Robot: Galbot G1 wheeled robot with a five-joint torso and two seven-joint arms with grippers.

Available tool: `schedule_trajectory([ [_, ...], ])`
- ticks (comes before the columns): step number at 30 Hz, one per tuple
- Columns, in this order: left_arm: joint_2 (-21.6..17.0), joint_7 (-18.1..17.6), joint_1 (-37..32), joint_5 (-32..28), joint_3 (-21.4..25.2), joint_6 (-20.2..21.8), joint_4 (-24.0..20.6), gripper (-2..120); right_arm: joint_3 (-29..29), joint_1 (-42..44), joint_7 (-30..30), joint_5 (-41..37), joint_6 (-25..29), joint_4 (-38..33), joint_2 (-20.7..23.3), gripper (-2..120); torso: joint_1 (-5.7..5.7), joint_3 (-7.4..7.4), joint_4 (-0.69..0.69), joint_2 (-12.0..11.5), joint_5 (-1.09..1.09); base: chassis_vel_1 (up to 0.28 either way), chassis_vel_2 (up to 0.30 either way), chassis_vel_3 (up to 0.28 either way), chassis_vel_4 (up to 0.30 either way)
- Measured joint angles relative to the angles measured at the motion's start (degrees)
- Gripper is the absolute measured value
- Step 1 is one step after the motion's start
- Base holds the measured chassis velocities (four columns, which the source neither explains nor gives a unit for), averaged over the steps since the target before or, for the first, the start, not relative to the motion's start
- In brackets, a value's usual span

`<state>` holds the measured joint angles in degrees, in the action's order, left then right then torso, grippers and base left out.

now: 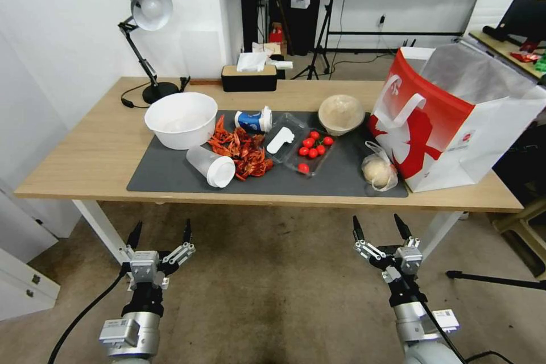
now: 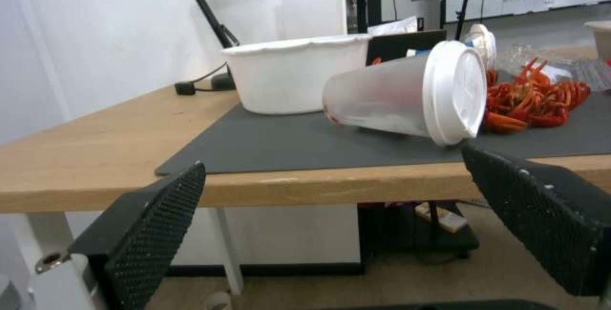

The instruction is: Pick up the trash from the table and place it into the takeout bag.

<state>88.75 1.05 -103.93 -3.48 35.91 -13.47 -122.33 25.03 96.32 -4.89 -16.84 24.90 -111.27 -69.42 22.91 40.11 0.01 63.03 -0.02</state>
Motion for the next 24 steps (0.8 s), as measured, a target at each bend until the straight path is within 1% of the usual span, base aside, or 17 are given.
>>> schedule_trajectory([
  [17, -0.54, 0.08, 0.64, -1.35, 0.33, -0.21, 0.79, 100, -0.06, -0.74, -0.16, 0.15, -2.28, -0.25, 0.40, 100, 0.00, 0.00, -0.01, 0.00, 0.01, 0.000, 0.000, 0.000, 0.000],
  [21, -0.59, 0.06, 0.82, -1.85, 0.60, -0.22, 0.80, 100, -0.37, -1.06, -0.33, 0.14, -3.43, -1.28, 0.39, 100, 0.00, 0.00, -0.01, 0.00, 0.02, 0.000, 0.000, 0.000, 0.000],
  [24, -0.90, 0.41, 1.29, -2.21, 0.89, -0.45, 1.19, 100, -0.79, -2.25, -0.84, 0.16, -6.18, -3.54, 0.63, 100, 0.00, 0.00, -0.01, 0.00, 0.01, 0.000, 0.000, 0.000, 0.000],
])
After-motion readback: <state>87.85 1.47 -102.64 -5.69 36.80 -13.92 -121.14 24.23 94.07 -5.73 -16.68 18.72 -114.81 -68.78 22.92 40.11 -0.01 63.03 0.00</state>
